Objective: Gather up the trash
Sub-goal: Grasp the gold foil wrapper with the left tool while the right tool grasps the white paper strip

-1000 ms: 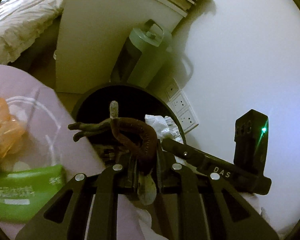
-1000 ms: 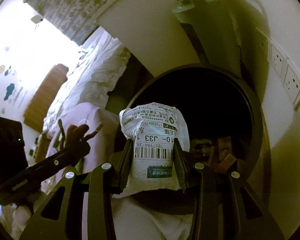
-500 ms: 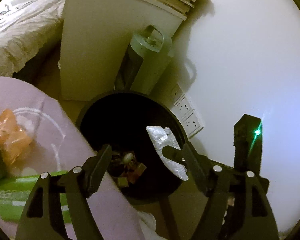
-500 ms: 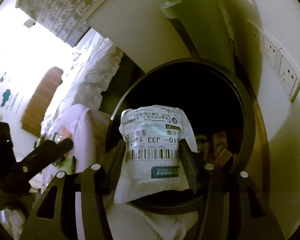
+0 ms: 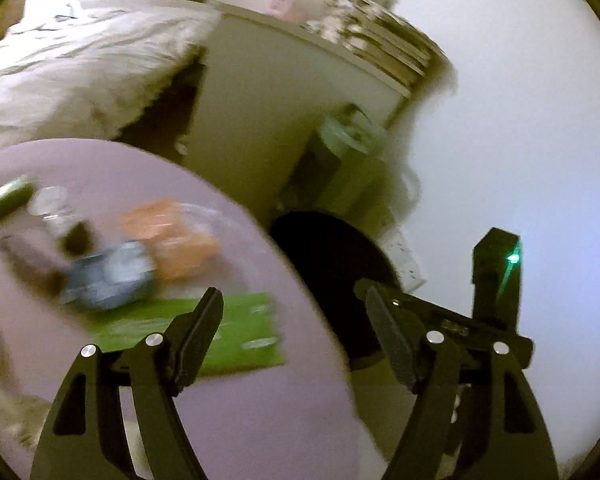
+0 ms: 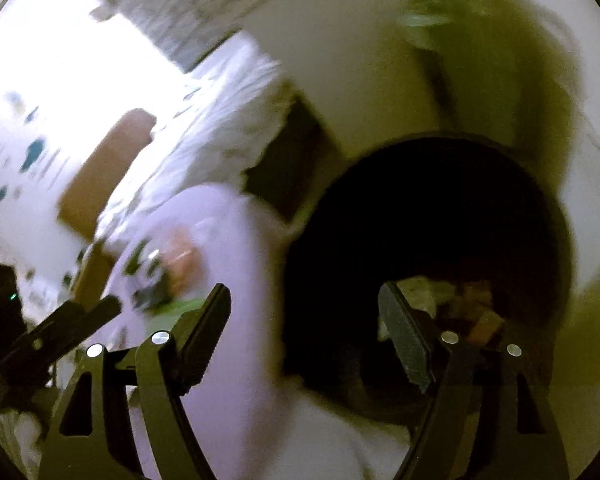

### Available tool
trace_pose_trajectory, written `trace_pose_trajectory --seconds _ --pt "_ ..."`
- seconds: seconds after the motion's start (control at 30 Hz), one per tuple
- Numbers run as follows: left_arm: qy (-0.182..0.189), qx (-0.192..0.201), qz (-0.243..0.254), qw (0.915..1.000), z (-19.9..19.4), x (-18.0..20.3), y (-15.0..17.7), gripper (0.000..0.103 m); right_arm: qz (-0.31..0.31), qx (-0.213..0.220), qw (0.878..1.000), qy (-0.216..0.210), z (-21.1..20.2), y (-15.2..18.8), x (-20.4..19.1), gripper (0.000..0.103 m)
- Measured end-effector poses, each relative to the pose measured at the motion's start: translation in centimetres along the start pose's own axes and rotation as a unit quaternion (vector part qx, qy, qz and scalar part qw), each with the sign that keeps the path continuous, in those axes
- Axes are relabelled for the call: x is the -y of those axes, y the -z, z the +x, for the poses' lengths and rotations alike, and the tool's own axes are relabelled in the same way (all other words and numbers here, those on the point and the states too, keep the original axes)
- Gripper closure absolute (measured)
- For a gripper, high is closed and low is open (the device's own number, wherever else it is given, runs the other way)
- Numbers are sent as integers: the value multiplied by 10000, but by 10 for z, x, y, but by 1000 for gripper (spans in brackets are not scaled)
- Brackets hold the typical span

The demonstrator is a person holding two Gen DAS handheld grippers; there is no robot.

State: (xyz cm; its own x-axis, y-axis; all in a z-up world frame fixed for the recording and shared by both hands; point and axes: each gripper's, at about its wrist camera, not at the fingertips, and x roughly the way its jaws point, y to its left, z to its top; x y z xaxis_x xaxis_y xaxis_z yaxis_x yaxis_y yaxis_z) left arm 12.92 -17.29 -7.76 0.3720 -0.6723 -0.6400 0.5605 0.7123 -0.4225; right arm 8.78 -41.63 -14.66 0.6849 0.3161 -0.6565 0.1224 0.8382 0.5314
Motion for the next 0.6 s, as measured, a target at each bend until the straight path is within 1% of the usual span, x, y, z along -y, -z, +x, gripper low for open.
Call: trace_pose_trajectory --seconds 0.07,0.13,0.23,0.27,0.3,0.4,0.47,0.53,0.6 --pt "-297 115 -123 9994 -20 -23 7 29 -457 -204 9986 -191 11 3 -32 27" --pt "-576 191 -212 9979 -38 -43 15 29 -926 -420 9941 -382 24 10 -64 27" --pt "-1036 288 -395 9934 -66 -77 28 29 -1577 -762 9821 -691 44 24 -111 27" --pt "-1225 310 -474 9908 -78 -91 34 29 -1812 -889 9763 -780 51 31 -127 27" --pt "-1346 325 -523 9890 -85 -98 37 29 -1968 -967 9722 -821 56 35 -137 27" --pt "-1775 359 -640 9814 -109 -126 51 29 -2606 -1253 9535 -855 75 55 -176 28" --pt "-2027 339 -724 9760 -122 -144 60 29 -2845 -1373 9448 -876 83 65 -192 29" --pt "-2150 257 -779 9732 -128 -158 66 29 -3020 -1478 9376 -890 90 74 -202 33" --pt "-2233 131 -814 9713 -132 -170 73 30 -3165 -1533 9322 -854 95 81 -209 34"
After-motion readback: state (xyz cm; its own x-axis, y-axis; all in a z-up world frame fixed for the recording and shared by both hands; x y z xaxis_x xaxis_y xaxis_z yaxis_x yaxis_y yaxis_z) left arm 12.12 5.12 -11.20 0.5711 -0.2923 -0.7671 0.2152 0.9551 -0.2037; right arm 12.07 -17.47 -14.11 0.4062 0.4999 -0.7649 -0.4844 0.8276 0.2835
